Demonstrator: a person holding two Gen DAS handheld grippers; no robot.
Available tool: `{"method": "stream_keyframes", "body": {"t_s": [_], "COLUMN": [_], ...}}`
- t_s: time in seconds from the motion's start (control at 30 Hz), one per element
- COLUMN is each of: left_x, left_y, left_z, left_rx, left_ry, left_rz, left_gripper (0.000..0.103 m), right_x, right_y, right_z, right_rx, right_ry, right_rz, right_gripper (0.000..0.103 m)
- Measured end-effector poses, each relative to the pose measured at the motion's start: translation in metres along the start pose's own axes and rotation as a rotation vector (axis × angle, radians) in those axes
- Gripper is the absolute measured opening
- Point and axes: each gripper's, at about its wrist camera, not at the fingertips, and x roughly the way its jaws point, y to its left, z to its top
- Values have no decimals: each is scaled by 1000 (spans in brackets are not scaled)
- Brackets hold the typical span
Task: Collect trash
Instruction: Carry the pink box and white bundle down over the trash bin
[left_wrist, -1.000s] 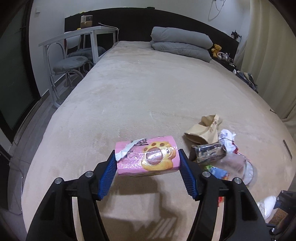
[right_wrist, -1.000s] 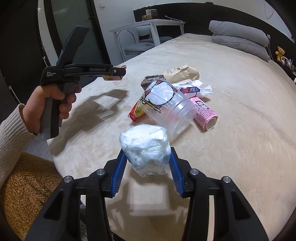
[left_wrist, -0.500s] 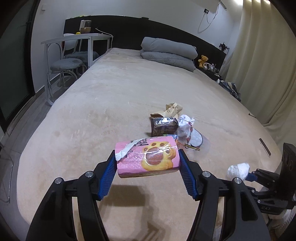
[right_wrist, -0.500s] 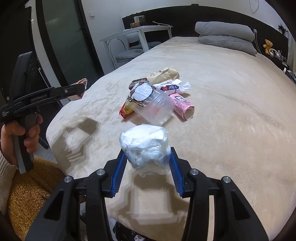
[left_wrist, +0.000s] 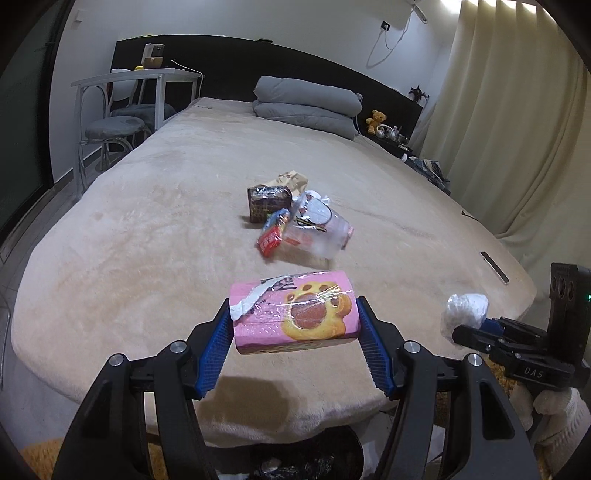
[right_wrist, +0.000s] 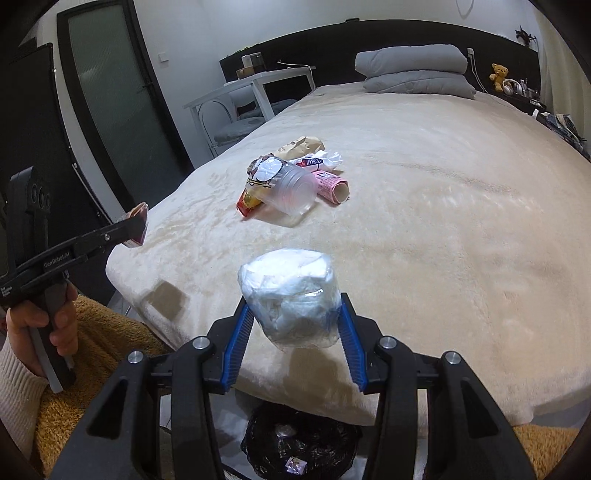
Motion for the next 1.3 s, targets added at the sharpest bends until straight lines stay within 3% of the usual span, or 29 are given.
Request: {"method": "stream_keyframes", "body": {"t_s": [0.27, 0.53, 0.8, 1.3], "left_x": [-14, -21, -17, 25], "left_y": [-29, -55, -76, -66], "left_z": [-38, -73, -98, -127], "left_rx": [39, 98, 146, 36], "left_ry": [30, 77, 152, 401], "left_rz": [-36, -72, -114, -124], "left_gripper": [63, 63, 63, 63], "right_x": [-30, -42, -35, 14], "right_y": [3, 8, 22, 11], "right_z": [-25, -49, -79, -107], "right_rx": [27, 36, 48, 138], "right_ry": [-28, 7, 95, 343], "right_rz": [3, 14, 47, 52], "right_gripper": [47, 47, 47, 47]}}
